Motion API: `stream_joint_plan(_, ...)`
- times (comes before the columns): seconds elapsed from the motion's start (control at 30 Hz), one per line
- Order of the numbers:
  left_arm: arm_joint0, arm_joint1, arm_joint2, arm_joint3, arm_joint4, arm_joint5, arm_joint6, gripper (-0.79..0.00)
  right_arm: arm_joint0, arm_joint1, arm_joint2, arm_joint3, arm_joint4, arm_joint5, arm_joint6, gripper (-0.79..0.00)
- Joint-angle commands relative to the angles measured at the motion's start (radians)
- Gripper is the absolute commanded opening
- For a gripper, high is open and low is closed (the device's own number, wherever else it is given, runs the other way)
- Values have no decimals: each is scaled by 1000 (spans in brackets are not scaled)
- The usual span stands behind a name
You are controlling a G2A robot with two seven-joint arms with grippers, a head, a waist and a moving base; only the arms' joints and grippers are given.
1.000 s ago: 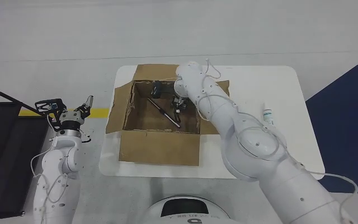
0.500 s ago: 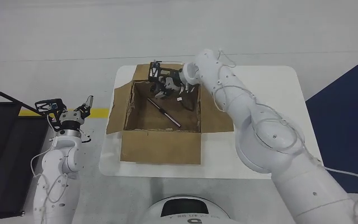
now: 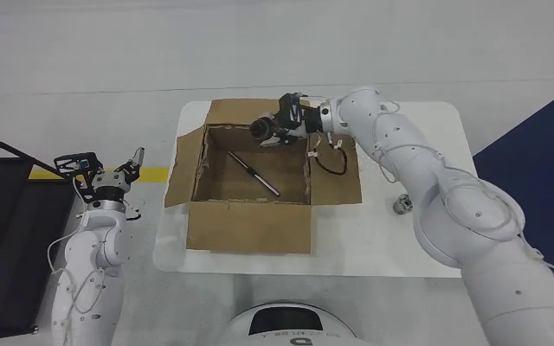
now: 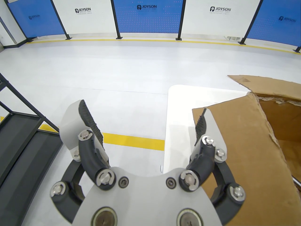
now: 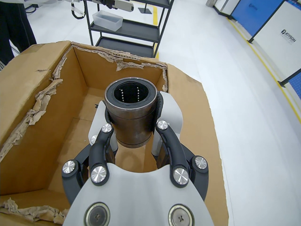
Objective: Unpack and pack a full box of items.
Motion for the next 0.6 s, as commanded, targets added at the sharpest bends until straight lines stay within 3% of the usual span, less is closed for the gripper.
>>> stream_joint_plan(0.0,0,0,0,0,0,0,0,0,-19,45,24,-16,18,15,-13,-785)
stream_joint_plan(0.1,0,0,0,0,0,0,0,0,-38,91,50,-59,37,-4,6,-785)
stream_joint_plan(0.57,0,0,0,0,0,0,0,0,-53,106,75,-100,57,19,-17,-785)
